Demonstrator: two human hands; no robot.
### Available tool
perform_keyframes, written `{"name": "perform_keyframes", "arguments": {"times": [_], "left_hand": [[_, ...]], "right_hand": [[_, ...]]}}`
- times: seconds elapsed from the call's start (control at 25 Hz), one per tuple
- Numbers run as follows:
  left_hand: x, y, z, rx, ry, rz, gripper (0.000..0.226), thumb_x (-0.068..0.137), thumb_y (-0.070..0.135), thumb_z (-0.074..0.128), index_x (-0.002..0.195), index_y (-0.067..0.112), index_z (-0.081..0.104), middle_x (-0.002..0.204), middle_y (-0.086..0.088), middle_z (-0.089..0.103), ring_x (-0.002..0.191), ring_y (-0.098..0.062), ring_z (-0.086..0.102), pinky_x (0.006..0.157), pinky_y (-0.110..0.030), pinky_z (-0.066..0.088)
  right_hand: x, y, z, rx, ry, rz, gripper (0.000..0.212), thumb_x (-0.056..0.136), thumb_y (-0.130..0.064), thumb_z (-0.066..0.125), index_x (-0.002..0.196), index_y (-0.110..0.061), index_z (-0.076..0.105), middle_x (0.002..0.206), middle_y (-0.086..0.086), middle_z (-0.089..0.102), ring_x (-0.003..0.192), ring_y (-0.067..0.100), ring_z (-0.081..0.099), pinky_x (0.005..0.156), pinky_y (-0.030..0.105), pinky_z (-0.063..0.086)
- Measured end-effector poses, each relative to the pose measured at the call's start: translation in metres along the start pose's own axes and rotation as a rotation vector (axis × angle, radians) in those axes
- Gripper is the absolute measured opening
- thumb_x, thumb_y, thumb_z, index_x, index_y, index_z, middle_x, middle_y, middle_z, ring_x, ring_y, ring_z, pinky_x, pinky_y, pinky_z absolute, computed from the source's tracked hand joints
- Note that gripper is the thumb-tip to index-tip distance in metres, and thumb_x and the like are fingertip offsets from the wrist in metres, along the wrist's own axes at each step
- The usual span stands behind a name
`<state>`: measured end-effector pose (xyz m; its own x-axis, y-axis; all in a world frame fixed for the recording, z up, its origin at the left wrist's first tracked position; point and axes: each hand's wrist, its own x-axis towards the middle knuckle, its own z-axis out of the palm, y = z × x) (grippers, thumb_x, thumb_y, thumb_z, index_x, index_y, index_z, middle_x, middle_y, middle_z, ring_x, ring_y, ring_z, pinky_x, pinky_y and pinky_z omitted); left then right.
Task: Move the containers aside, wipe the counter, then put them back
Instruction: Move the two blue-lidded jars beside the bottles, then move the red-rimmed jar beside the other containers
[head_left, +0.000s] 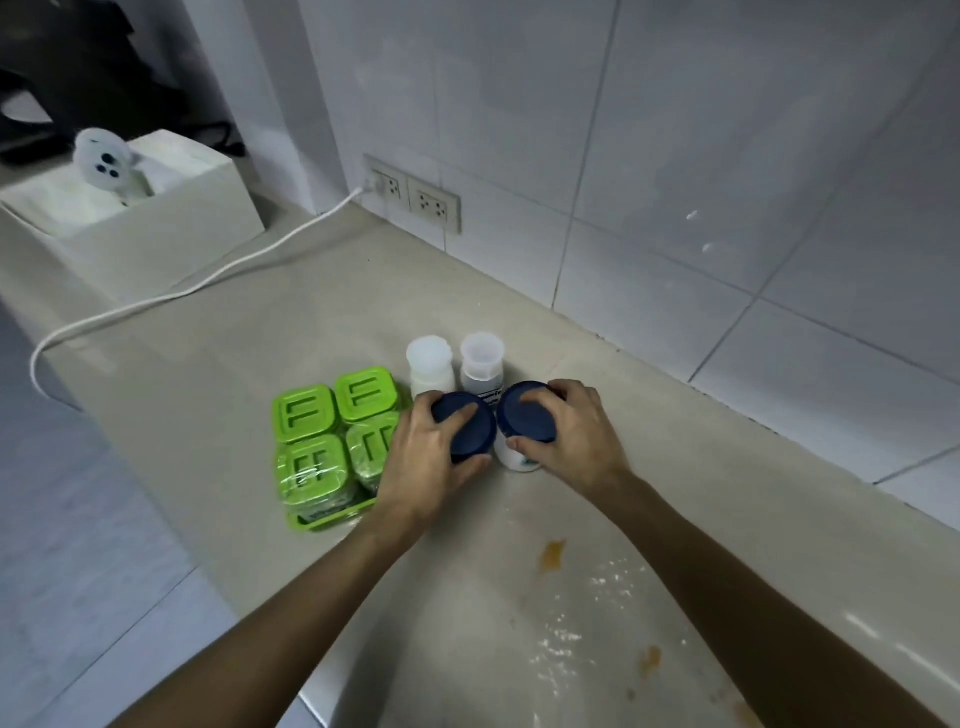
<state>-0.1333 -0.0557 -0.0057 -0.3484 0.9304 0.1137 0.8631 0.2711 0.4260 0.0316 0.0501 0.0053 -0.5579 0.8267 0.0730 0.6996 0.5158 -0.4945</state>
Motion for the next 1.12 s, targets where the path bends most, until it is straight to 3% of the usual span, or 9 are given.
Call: {"name": "perform_keyframes", "arguments": {"times": [0.2, 0.32, 0.4, 0.6, 0.72, 0.84, 0.88, 0.96, 1.12], "left_hand": [[0.002, -0.003, 0.009, 0.041, 0.059, 0.01, 0.062, 0.075, 0.047, 0.069, 0.13, 0.022, 0.056, 0.133, -0.017, 0.048, 0.118, -0.035, 0.048, 0.103, -0.043, 0.042], [-0.013, 0.004, 0.007, -0.013, 0.223, 0.001, 0.053, 0.082, 0.046, 0.056, 0.126, 0.015, 0.056, 0.131, -0.015, 0.05, 0.121, -0.033, 0.044, 0.106, -0.045, 0.038], [-0.035, 0.022, 0.013, -0.13, 0.291, 0.036, 0.042, 0.086, 0.036, 0.055, 0.119, 0.011, 0.057, 0.132, -0.015, 0.048, 0.124, -0.031, 0.041, 0.108, -0.044, 0.035], [-0.106, 0.104, 0.075, -0.311, -0.006, 0.301, 0.033, 0.087, 0.024, 0.053, 0.119, 0.015, 0.055, 0.13, -0.001, 0.047, 0.124, -0.016, 0.04, 0.108, -0.038, 0.035], [-0.115, 0.175, 0.112, -0.328, -0.155, 0.468, 0.039, 0.086, 0.027, 0.05, 0.122, 0.013, 0.055, 0.125, -0.003, 0.055, 0.119, -0.015, 0.044, 0.105, -0.028, 0.035], [-0.108, 0.26, 0.154, -0.173, -0.239, 0.72, 0.045, 0.088, 0.036, 0.047, 0.126, 0.013, 0.052, 0.129, -0.009, 0.057, 0.121, -0.022, 0.05, 0.108, -0.028, 0.031], [-0.105, 0.289, 0.167, -0.097, -0.318, 0.773, 0.053, 0.09, 0.043, 0.044, 0.134, 0.013, 0.046, 0.141, -0.01, 0.049, 0.131, -0.026, 0.045, 0.115, -0.031, 0.026], [-0.1, 0.335, 0.189, 0.077, -0.524, 0.78, 0.075, 0.088, 0.06, 0.036, 0.149, 0.018, 0.024, 0.16, -0.008, 0.019, 0.148, -0.027, 0.017, 0.122, -0.039, 0.007], [-0.1, 0.392, 0.235, 0.258, -0.672, 0.728, 0.101, 0.074, 0.076, 0.046, 0.152, 0.025, 0.006, 0.163, -0.009, -0.005, 0.15, -0.027, -0.006, 0.121, -0.049, -0.001]], "right_hand": [[0.004, -0.002, 0.011, 0.012, 0.006, 0.006, 0.058, 0.079, -0.044, 0.068, 0.132, -0.027, 0.053, 0.143, 0.012, 0.04, 0.131, 0.029, 0.034, 0.108, 0.041, 0.036], [-0.021, 0.009, 0.0, 0.077, -0.032, -0.044, 0.061, 0.085, -0.046, 0.061, 0.14, -0.028, 0.044, 0.156, 0.014, 0.023, 0.142, 0.028, 0.022, 0.115, 0.042, 0.026], [-0.058, 0.039, -0.019, 0.05, -0.002, -0.038, 0.054, 0.087, -0.044, 0.06, 0.137, -0.026, 0.048, 0.155, 0.01, 0.028, 0.14, 0.026, 0.029, 0.113, 0.043, 0.031], [-0.206, 0.167, -0.082, -0.043, 0.15, 0.276, 0.041, 0.086, -0.04, 0.057, 0.12, -0.017, 0.06, 0.134, 0.012, 0.052, 0.115, 0.031, 0.054, 0.094, 0.037, 0.045], [-0.275, 0.232, -0.131, -0.138, 0.301, 0.467, 0.04, 0.083, -0.027, 0.067, 0.118, -0.009, 0.06, 0.126, 0.016, 0.057, 0.113, 0.034, 0.054, 0.094, 0.037, 0.043], [-0.319, 0.3, -0.19, -0.229, 0.482, 0.666, 0.051, 0.079, -0.021, 0.073, 0.123, -0.004, 0.054, 0.124, 0.022, 0.055, 0.113, 0.04, 0.05, 0.095, 0.044, 0.042], [-0.326, 0.32, -0.207, -0.238, 0.497, 0.723, 0.058, 0.077, -0.022, 0.075, 0.126, -0.003, 0.051, 0.127, 0.024, 0.052, 0.114, 0.042, 0.049, 0.096, 0.047, 0.042], [-0.326, 0.35, -0.232, -0.219, 0.467, 0.801, 0.073, 0.072, -0.026, 0.079, 0.132, -0.003, 0.044, 0.134, 0.025, 0.044, 0.12, 0.042, 0.046, 0.099, 0.05, 0.043], [-0.327, 0.399, -0.234, -0.14, 0.397, 0.825, 0.089, 0.067, -0.036, 0.082, 0.14, -0.014, 0.035, 0.143, 0.023, 0.034, 0.122, 0.044, 0.046, 0.099, 0.051, 0.045]]}}
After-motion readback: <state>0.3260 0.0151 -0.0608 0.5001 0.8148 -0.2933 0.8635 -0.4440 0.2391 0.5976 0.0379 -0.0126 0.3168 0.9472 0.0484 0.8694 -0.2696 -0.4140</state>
